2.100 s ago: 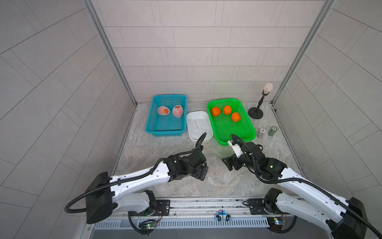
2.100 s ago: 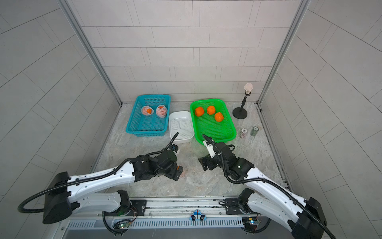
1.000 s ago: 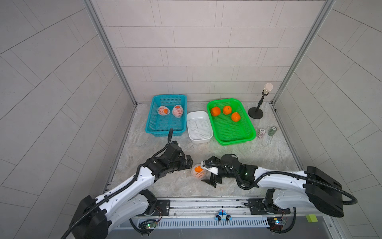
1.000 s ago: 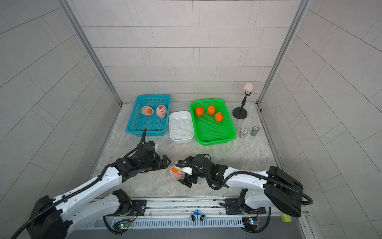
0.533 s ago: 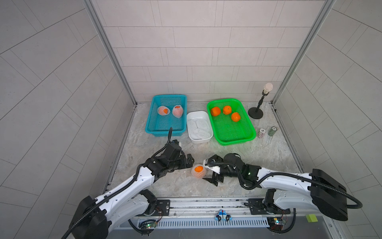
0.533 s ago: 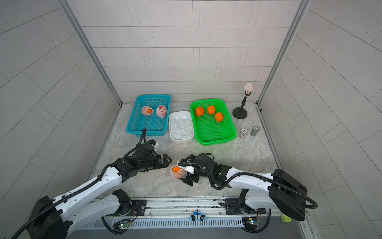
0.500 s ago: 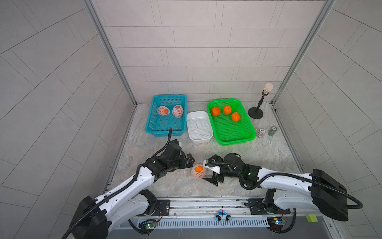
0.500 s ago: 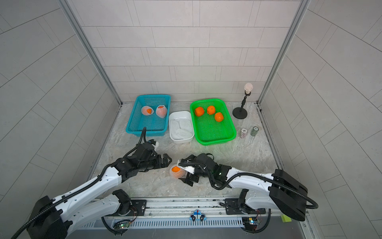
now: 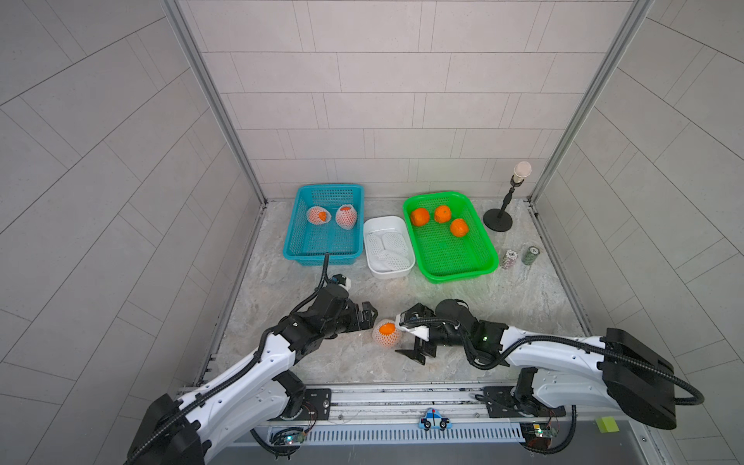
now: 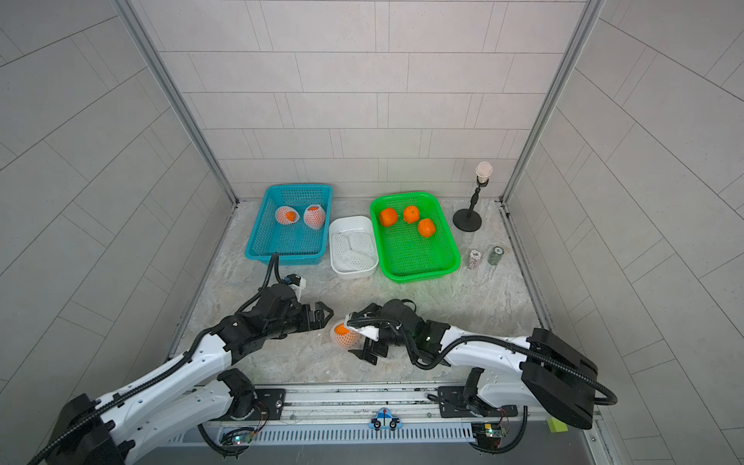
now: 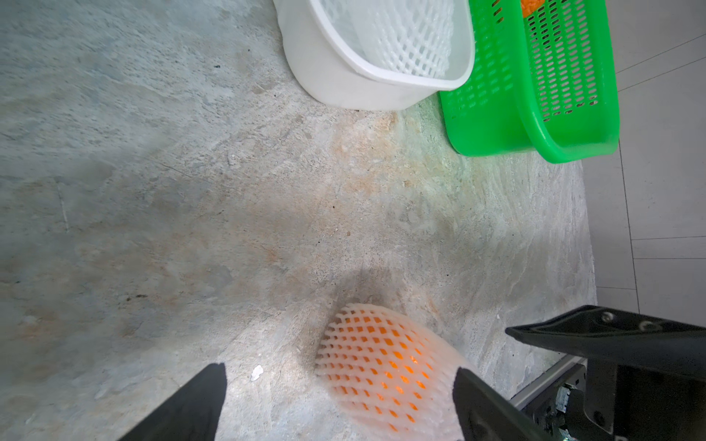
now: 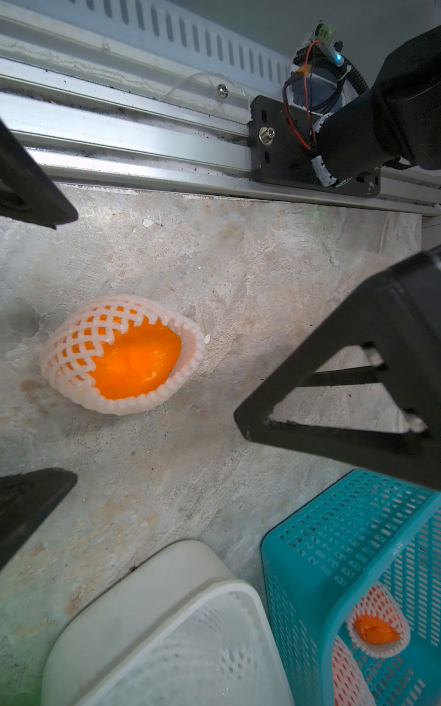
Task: Remove foam nets from oranges
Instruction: Remove the foam net from the orange.
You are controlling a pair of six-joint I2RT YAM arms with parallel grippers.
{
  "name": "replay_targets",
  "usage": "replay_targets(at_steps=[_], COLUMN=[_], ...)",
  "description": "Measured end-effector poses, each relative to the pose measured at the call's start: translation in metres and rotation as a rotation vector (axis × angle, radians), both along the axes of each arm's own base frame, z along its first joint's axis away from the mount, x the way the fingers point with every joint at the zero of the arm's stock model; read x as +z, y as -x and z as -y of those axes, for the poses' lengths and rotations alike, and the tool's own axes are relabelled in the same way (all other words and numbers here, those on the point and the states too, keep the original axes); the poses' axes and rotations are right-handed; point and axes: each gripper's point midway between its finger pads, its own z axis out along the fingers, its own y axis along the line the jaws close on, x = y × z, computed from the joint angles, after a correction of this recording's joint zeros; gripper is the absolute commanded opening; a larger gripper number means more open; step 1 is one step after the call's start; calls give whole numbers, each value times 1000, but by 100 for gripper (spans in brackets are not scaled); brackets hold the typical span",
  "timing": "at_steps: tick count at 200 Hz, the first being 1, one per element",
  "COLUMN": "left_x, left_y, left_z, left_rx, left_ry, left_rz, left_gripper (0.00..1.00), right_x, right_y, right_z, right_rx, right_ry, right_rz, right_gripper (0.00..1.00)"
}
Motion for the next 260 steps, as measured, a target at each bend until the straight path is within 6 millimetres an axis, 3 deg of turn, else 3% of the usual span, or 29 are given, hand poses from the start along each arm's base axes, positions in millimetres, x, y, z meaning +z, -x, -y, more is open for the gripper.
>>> replay_targets(at_steps=[49, 94, 158, 191, 214, 260], left_x=[-6, -11, -9, -11, -13, -11], left_y=[-2, -1, -2, -1, 0, -3], left_z=[-7, -9, -9, -10, -10, -9], left_rx=[54, 64, 67, 68, 68, 69], left_ry=[34, 43, 54, 53, 52, 61], left_rz=[-22, -38, -27, -29, -30, -18], left_gripper=[100, 100, 100, 100, 100, 100], right_x=[-24, -19, -33, -31, -29, -28], right_y=[-3, -14, -22, -27, -29, -30], right_z=[-10, -27, -37, -39, -40, -39], right_rx=[19, 25, 27, 21, 21, 19], right_ry=[57, 36, 66, 63, 61, 76], right_rz=[-52, -42, -57, -62, -67, -84], right_gripper=[100, 100, 85, 76, 64, 59])
